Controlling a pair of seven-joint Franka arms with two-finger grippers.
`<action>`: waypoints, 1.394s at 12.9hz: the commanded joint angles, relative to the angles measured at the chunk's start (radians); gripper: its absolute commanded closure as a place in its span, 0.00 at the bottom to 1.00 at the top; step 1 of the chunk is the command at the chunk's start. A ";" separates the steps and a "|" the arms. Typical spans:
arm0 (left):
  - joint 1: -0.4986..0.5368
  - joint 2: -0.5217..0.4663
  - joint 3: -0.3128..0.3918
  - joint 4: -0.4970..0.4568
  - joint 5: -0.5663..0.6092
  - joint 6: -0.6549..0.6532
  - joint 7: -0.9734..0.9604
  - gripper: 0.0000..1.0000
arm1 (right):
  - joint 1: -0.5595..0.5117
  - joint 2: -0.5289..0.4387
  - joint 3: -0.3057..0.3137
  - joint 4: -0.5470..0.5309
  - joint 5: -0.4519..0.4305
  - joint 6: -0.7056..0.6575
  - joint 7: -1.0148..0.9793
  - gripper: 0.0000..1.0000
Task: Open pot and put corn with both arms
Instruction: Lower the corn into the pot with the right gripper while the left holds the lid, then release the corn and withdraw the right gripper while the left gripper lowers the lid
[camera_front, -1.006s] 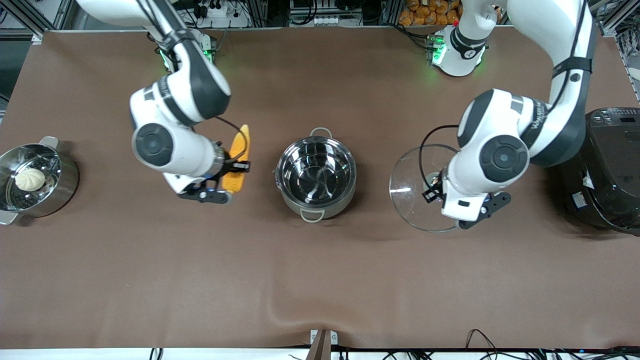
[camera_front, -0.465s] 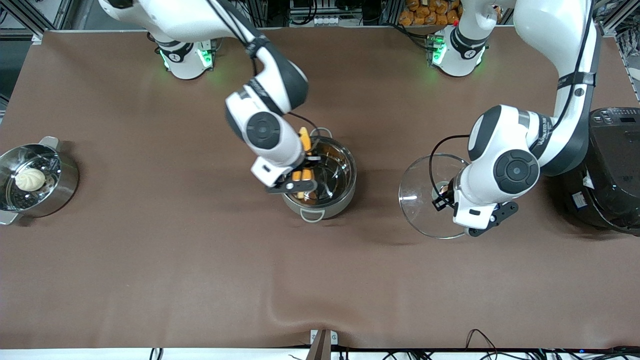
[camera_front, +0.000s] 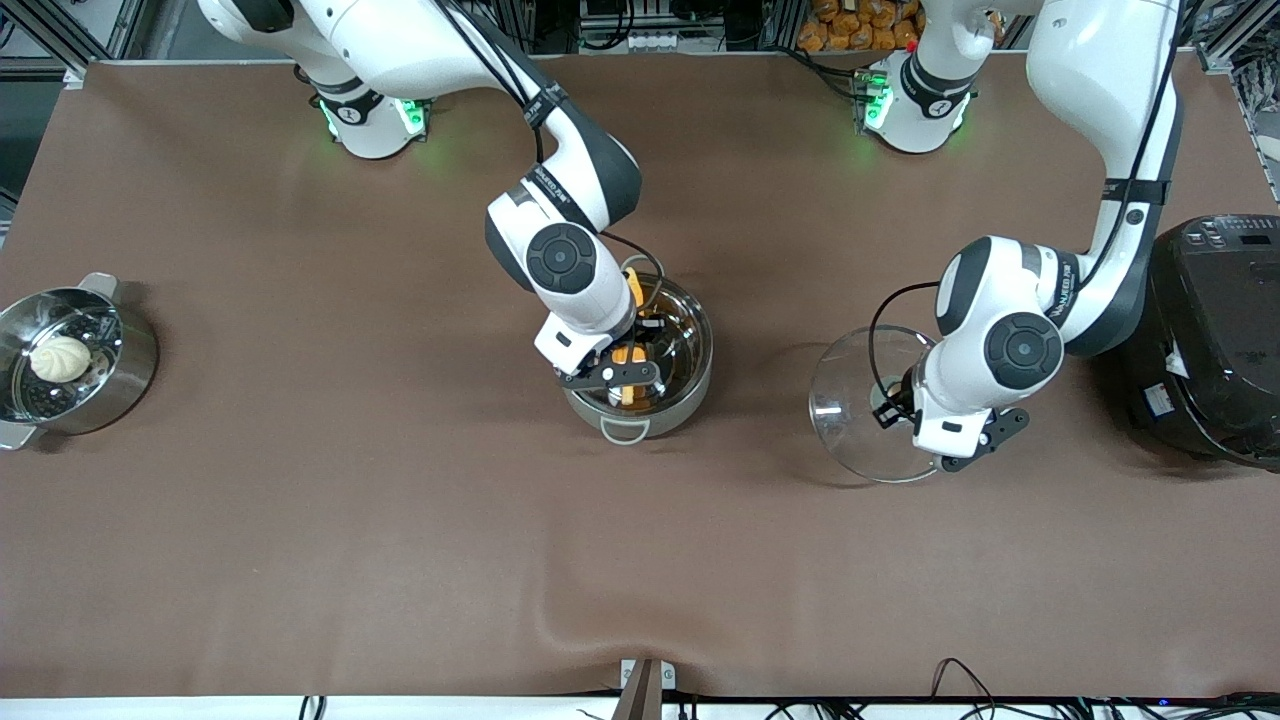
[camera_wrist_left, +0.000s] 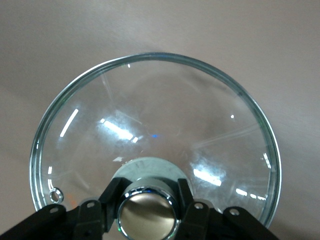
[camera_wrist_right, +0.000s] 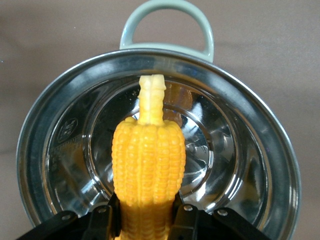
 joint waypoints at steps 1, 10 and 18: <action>0.038 -0.101 -0.005 -0.192 0.041 0.148 0.057 1.00 | 0.017 0.014 -0.002 0.025 -0.014 -0.002 0.048 0.00; 0.158 -0.107 -0.013 -0.308 0.086 0.274 0.163 1.00 | -0.260 -0.155 -0.005 -0.005 -0.016 -0.339 -0.188 0.00; 0.155 -0.054 -0.011 -0.335 0.093 0.371 0.175 0.69 | -0.687 -0.304 -0.005 -0.255 -0.149 -0.328 -0.593 0.00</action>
